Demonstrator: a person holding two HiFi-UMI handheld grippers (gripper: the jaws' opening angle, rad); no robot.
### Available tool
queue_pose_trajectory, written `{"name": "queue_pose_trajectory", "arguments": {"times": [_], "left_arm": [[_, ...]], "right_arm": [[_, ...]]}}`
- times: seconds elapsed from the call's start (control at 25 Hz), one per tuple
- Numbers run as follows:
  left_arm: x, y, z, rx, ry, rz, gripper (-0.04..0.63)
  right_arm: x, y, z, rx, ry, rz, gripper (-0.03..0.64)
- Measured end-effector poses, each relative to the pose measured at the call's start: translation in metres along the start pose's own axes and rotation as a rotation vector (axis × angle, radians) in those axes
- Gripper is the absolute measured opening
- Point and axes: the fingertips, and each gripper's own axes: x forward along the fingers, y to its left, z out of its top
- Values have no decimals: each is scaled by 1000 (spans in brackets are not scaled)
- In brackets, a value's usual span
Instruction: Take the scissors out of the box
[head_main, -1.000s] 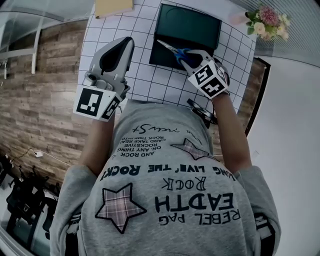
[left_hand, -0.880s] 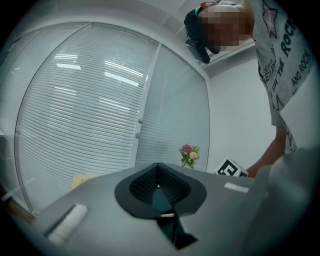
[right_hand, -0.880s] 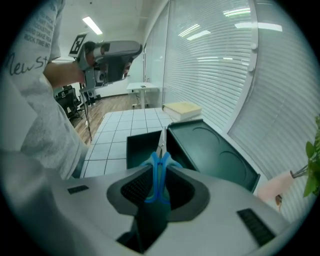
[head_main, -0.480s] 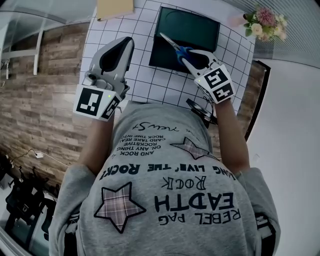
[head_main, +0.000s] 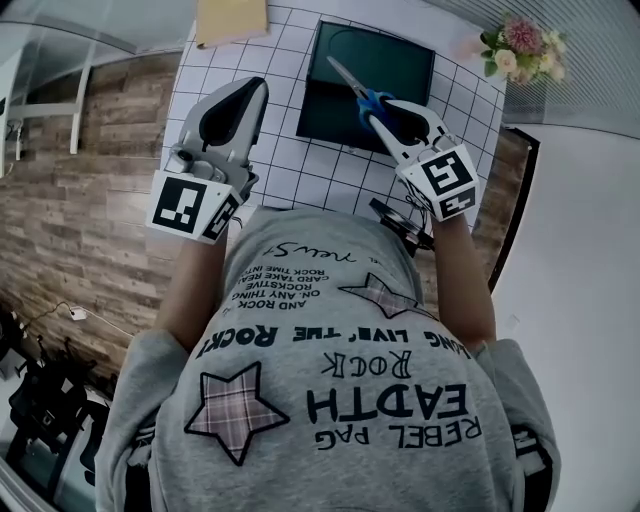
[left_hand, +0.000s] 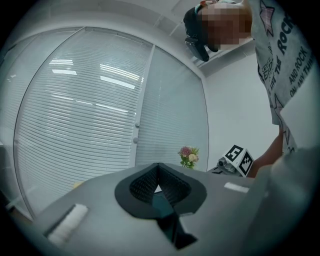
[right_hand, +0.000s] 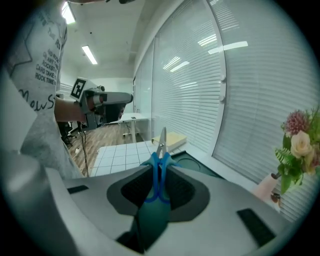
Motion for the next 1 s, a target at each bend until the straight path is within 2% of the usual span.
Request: {"name": "queue_pose_trajectory", "arguments": {"times": [0.4, 1.0], "left_arm": [[0, -4, 10, 20, -16, 4, 9], [1, -6, 29, 53, -55, 17, 9]], "right_arm": [[-33, -7, 39, 0, -184, -76, 95], [-101, -26, 98, 74, -433, -205, 95]]}}
